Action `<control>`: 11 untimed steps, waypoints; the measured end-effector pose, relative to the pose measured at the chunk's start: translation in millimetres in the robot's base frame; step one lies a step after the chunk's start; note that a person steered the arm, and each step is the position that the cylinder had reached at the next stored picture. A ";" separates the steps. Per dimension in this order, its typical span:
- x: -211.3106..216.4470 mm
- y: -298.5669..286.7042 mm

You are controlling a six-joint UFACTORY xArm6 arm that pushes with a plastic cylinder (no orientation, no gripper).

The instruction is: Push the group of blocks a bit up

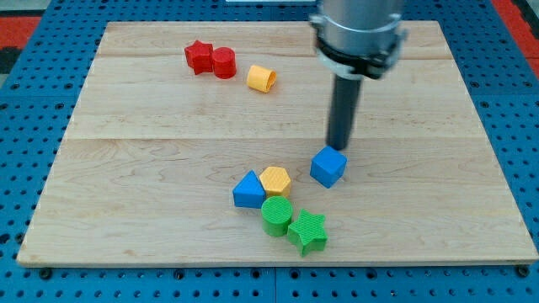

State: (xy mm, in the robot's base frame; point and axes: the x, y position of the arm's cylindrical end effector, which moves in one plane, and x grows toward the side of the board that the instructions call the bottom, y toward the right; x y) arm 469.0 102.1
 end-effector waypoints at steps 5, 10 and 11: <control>147.0 45.2; 121.7 -108.8; 133.9 -82.3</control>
